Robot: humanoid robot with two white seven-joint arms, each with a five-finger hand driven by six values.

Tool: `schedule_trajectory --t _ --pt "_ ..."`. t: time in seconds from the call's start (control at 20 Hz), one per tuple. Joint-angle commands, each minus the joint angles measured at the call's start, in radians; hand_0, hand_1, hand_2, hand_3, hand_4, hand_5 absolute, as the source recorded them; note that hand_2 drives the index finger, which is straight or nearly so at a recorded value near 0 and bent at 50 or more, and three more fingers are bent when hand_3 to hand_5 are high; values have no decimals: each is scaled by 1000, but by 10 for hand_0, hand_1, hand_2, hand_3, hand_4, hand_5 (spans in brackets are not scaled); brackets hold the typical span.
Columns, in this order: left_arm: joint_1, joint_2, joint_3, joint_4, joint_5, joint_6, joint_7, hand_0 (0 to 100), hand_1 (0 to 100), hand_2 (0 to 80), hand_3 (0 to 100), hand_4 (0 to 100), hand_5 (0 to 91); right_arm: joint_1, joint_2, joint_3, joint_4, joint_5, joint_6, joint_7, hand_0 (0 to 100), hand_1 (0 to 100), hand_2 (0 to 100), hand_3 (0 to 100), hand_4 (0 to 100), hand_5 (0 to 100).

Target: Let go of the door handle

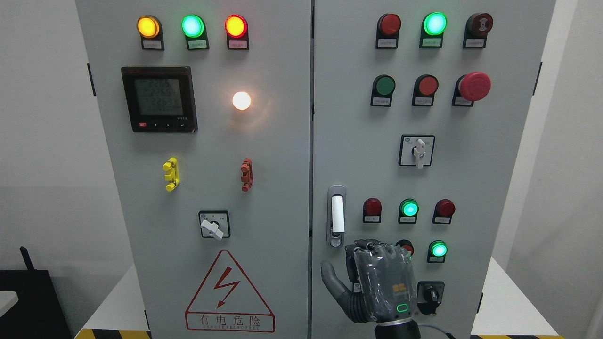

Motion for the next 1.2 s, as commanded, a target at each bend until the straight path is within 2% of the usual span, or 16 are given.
schedule_trajectory --t 0.0,0.1,0.25,0.5,1.15 --pt "0 0 0 -9 -28 -1 1 120 389 0 0 0 0 -21 12 -18 -5 2 11 2 369 602 1000 1000 1000 997" --pt "0 0 0 -9 -28 -1 1 120 389 0 0 0 0 -22 12 -16 -5 2 12 2 371 599 1000 1000 1000 997" --pt "0 0 0 -9 -28 -1 1 120 389 0 0 0 0 -41 13 -18 -5 4 12 28 375 595 1000 1000 1000 997" --pt "0 0 0 -9 -28 -1 1 120 389 0 0 0 0 -61 12 -16 -3 4 28 44 381 589 1000 1000 1000 997" --pt "0 0 0 -9 -28 -1 1 120 389 0 0 0 0 -69 12 -4 -3 2 38 44 394 578 1000 1000 1000 998"
